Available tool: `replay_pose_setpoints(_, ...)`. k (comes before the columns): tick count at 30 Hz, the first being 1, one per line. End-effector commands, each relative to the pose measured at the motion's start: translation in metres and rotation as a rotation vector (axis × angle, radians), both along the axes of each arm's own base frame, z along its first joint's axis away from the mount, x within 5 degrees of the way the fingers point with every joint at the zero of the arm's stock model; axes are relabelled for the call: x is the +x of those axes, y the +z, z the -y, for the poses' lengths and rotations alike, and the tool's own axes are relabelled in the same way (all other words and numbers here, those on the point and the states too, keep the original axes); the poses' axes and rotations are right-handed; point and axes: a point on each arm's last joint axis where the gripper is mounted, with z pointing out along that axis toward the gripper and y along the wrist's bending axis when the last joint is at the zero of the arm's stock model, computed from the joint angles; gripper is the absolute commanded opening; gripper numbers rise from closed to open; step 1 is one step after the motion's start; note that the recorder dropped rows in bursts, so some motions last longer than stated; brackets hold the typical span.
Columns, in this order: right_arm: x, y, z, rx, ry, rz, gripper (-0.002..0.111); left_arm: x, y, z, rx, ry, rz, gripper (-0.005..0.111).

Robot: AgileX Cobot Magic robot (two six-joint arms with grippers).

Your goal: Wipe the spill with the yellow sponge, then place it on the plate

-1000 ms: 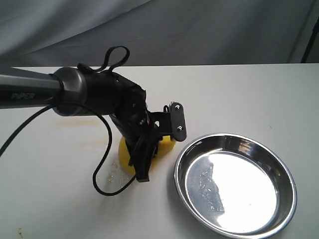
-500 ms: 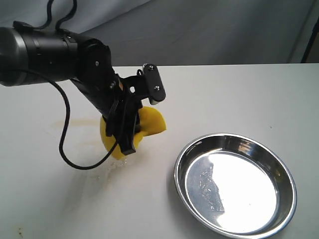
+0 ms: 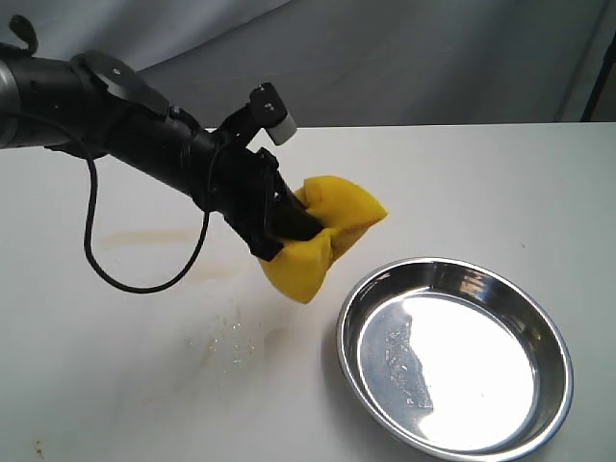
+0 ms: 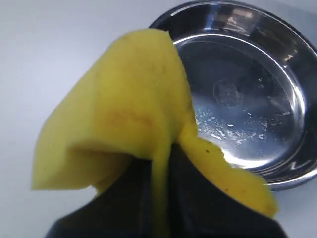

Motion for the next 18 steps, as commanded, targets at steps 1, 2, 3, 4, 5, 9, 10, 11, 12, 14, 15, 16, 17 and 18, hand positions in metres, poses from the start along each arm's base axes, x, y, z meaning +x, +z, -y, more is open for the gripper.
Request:
replay_pose_setpoints(1, 0.000, 0.000, 0.001, 0.001, -0.010, 0.010, 0.000, 0.018, -0.027, -0.020, -0.015, 0.086, -0.080, 0.000)
replay_pose_setpoints(2, 0.000, 0.000, 0.001, 0.001, -0.010, 0.010, 0.000, 0.022, -0.037, -0.025, -0.022, 0.102, -0.120, 0.000)
replay_pose_setpoints(3, 0.000, 0.000, 0.001, 0.001, -0.010, 0.010, 0.000, 0.024, -0.047, -0.029, -0.037, 0.110, -0.166, 0.000)
replay_pose_setpoints(4, 0.000, 0.000, 0.001, 0.001, -0.010, 0.010, 0.000, 0.026, -0.057, -0.034, -0.058, 0.120, -0.214, 0.000)
replay_pose_setpoints(5, 0.000, 0.000, 0.001, 0.001, -0.010, 0.010, 0.000, 0.028, -0.067, -0.037, -0.078, 0.125, -0.257, 0.000)
replay_pose_setpoints(9, 0.000, 0.000, 0.001, 0.001, -0.010, 0.010, 0.000, 0.039, -0.092, -0.058, -0.207, 0.177, -0.369, 0.000)
replay_pose_setpoints(10, 0.000, 0.000, 0.001, 0.001, -0.010, 0.010, 0.000, 0.042, -0.097, -0.065, -0.235, 0.194, -0.388, 0.000)
replay_pose_setpoints(11, 0.000, 0.000, 0.001, 0.001, -0.010, 0.010, 0.000, 0.044, -0.102, -0.071, -0.250, 0.213, -0.405, 0.000)
replay_pose_setpoints(12, 0.000, 0.000, 0.001, 0.001, -0.010, 0.010, 0.000, 0.047, -0.108, -0.079, -0.252, 0.236, -0.418, 0.000)
replay_pose_setpoints(14, 0.000, 0.000, 0.001, 0.001, -0.010, 0.010, 0.000, 0.051, -0.119, -0.095, -0.246, 0.283, -0.438, 0.000)
replay_pose_setpoints(15, 0.000, 0.000, 0.001, 0.001, -0.010, 0.010, 0.000, 0.052, -0.124, -0.102, -0.246, 0.303, -0.450, 0.000)
replay_pose_setpoints(16, 0.000, 0.000, 0.001, 0.001, -0.010, 0.010, 0.000, 0.053, -0.128, -0.109, -0.247, 0.323, -0.458, 0.000)
replay_pose_setpoints(17, 0.000, 0.000, 0.001, 0.001, -0.010, 0.010, 0.000, 0.055, -0.131, -0.115, -0.249, 0.338, -0.461, 0.000)
replay_pose_setpoints(18, 0.000, 0.000, 0.001, 0.001, -0.010, 0.010, 0.000, 0.055, -0.136, -0.121, -0.250, 0.356, -0.471, 0.000)
